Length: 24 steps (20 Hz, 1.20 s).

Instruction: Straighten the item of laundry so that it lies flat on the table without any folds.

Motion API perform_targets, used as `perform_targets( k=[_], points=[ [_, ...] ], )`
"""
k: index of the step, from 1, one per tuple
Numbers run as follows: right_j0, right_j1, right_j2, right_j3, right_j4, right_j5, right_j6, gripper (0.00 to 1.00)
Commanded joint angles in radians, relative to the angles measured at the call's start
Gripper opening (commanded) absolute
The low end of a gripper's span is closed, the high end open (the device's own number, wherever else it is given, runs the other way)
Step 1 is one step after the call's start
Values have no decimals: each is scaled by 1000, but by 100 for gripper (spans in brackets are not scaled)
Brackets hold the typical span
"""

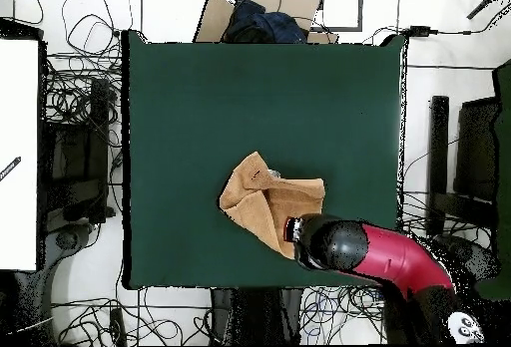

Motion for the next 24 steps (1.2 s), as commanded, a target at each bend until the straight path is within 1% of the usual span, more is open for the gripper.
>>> perform_targets(
  k=[1, 4, 8, 11, 13, 15, 17, 20, 22, 24],
  points=[
    [71, 28, 18, -16, -30, -86, 114, 0],
    [100, 54, 16, -50, -20, -92, 127, 0],
    [170, 44, -1, -68, 11, -104, 191, 0],
    [178, 79, 20, -70, 83, -45, 201, 0],
    [179, 101, 33, -67, 120, -45, 198, 0],
    [191, 119, 33, -73, 136, -47, 197, 0],
    [227, 106, 0, -90, 122, -64, 211, 0],
    [246, 84, -13, -79, 134, -89, 224, 0],
    [237, 84, 1, -50, 161, -99, 222, 0],
    [221, 109, 27, -18, 201, -131, 225, 0]
  ],
)
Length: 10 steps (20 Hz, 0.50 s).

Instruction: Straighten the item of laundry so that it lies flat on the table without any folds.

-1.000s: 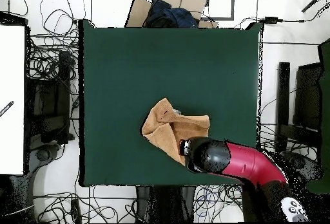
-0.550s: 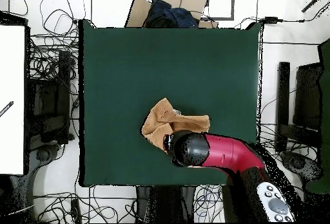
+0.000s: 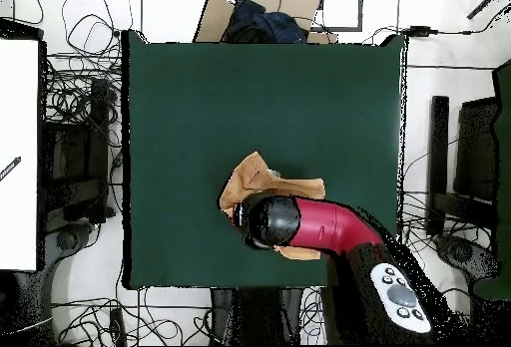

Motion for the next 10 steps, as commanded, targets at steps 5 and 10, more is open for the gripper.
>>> perform_targets(
  k=[5, 10],
  points=[
    [11, 134, 38, -4, 123, -178, 208, 0],
    [19, 150, 18, -35, 121, -183, 179, 0]
  ],
)
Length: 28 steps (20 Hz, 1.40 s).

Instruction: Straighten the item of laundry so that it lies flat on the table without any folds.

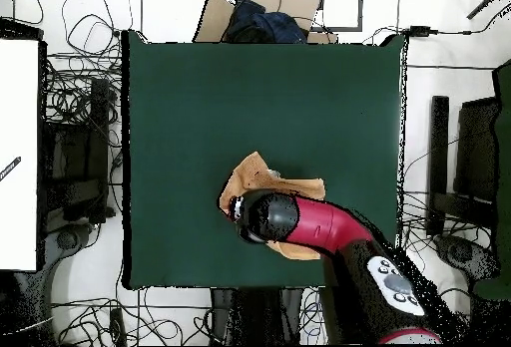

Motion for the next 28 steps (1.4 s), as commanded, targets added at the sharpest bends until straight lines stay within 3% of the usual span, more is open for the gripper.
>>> perform_targets(
  k=[1, 7, 26, 27, 28],
  points=[
    [58, 64, -40, -78, -14, -103, 177, 0],
    [28, 141, -44, -116, -39, -133, 127, 0],
    [11, 149, -3, -84, -17, -193, 141, 0],
    [10, 149, -2, -86, -19, -198, 137, 100],
    [13, 147, -5, -89, -20, -197, 138, 100]
  ],
)
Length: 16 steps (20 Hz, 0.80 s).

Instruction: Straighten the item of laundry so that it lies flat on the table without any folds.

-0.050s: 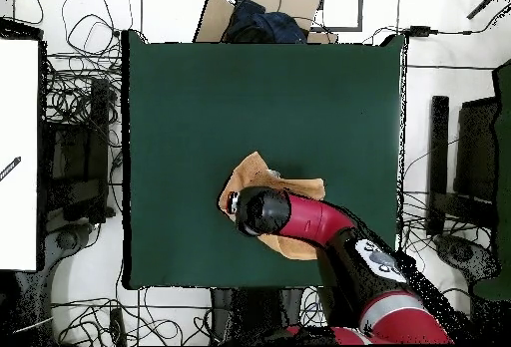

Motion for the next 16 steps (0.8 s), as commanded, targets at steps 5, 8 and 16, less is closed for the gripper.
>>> perform_targets(
  k=[5, 8, 16],
  points=[
    [-12, 4, 15, -32, -3, -73, 136, 100],
    [-21, 9, 29, -31, 7, -67, 135, 100],
    [-33, 74, 67, -67, 31, -32, 121, 100]
  ],
)
